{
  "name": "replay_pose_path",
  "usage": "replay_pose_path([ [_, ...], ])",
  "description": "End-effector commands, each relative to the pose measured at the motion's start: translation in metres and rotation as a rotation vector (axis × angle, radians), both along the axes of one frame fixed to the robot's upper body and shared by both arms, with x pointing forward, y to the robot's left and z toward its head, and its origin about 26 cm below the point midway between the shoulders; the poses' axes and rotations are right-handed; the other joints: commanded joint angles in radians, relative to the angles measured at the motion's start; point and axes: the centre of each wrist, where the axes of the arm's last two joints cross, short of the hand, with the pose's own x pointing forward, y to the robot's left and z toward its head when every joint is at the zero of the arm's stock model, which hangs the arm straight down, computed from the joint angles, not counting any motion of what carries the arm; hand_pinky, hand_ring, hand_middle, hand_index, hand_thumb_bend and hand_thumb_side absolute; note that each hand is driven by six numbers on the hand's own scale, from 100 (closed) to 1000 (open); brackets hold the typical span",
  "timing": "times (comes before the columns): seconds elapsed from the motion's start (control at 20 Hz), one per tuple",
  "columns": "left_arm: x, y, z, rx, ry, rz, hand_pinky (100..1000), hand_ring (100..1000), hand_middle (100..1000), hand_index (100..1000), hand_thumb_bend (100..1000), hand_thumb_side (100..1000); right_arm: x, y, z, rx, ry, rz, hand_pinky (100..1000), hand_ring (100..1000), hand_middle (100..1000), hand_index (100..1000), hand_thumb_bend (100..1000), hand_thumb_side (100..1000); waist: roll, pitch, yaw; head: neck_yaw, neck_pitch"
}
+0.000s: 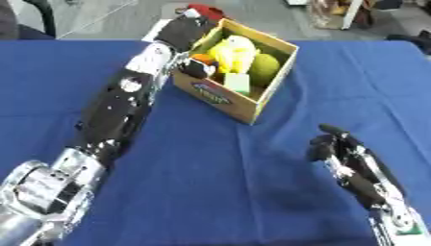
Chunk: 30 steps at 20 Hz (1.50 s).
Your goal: Pick up objects on the table and place them in the box.
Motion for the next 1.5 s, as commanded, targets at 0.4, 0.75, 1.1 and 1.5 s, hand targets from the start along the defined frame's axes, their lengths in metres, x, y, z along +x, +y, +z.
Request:
replay_pose_path([
  [0.4,-0.087,0.083,0.097,-0.496,-0.286,-0.277,783,706,721,898,100,385,0.003,-0.011,0.009,-0.006,-0.033,-0.034,638,646,659,891,100,411,0.009,-0.022,0.043,-0.029,-0.003],
  [0.75,-0.155,0.113,0.037,-0.896,-0.268,-0.288,767,672,671,870,100,587,0.006,-0.016,0.016,0.002,-0.061,-0.062,638,646,659,891,100,404,0.006,-0.016,0.072,-0.021,-0.002],
  [1.1,-0.190,0.110,-0.021,-1.117,-0.245,-0.237,761,660,659,867,100,680,0.007,-0.015,0.021,0.016,-0.078,-0.068,638,645,659,890,100,407,-0.003,-0.004,0.095,-0.007,0.012],
  [1.5,-0.197,0.098,-0.058,-1.261,-0.199,-0.192,751,643,643,858,100,730,0.007,-0.013,0.022,0.035,-0.082,-0.077,637,644,658,890,100,410,-0.019,0.017,0.092,-0.008,0.019],
])
